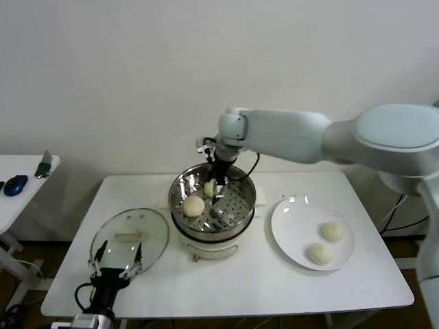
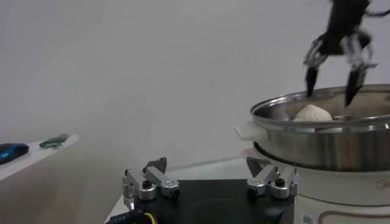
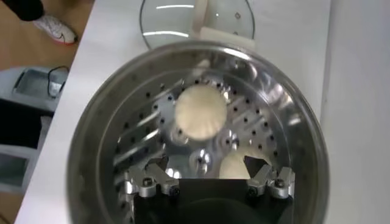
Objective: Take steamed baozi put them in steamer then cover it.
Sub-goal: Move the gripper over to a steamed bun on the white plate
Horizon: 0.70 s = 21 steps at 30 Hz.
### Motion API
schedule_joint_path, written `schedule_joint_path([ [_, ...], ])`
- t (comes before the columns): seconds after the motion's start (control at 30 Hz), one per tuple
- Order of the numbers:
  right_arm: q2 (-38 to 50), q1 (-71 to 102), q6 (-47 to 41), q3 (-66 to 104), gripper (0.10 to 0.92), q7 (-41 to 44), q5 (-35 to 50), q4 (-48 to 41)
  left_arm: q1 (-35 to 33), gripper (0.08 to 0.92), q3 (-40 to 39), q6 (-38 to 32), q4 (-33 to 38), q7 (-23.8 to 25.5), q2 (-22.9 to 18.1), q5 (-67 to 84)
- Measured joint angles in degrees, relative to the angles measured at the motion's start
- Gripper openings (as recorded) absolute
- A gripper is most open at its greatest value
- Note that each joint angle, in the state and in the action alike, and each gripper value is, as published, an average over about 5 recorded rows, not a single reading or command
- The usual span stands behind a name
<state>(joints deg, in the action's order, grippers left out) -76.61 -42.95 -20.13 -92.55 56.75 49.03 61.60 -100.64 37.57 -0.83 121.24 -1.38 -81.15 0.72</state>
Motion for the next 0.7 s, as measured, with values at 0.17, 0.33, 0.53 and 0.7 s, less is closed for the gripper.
schedule_joint_path([
  [0.17, 8.4, -2.1, 1.1, -0.2, 0.823, 1.7, -4.5, 5.5, -0.1, 0.823, 0.1, 0.3, 0.0, 0.0, 0.1, -0.2],
  [0.33, 17.3, -2.0, 1.9, 0.1, 0.823, 2.8, -10.4, 10.4, -0.1, 0.823, 0.3, 0.8, 0.3, -0.2, -0.2, -0.2],
  [0.53, 26.9, 1.6, 3.1, 1.7, 0.823, 4.1, -18.3, 13.1, -0.7, 0.823, 0.6, 1.2, 0.7, -0.4, -0.7, -0.7],
  [0.7, 32.7, 6.5, 4.1, 3.6, 0.823, 4.7, -24.5, 13.7, -1.4, 0.823, 0.9, 1.2, 0.8, -0.5, -1.3, -1.3],
])
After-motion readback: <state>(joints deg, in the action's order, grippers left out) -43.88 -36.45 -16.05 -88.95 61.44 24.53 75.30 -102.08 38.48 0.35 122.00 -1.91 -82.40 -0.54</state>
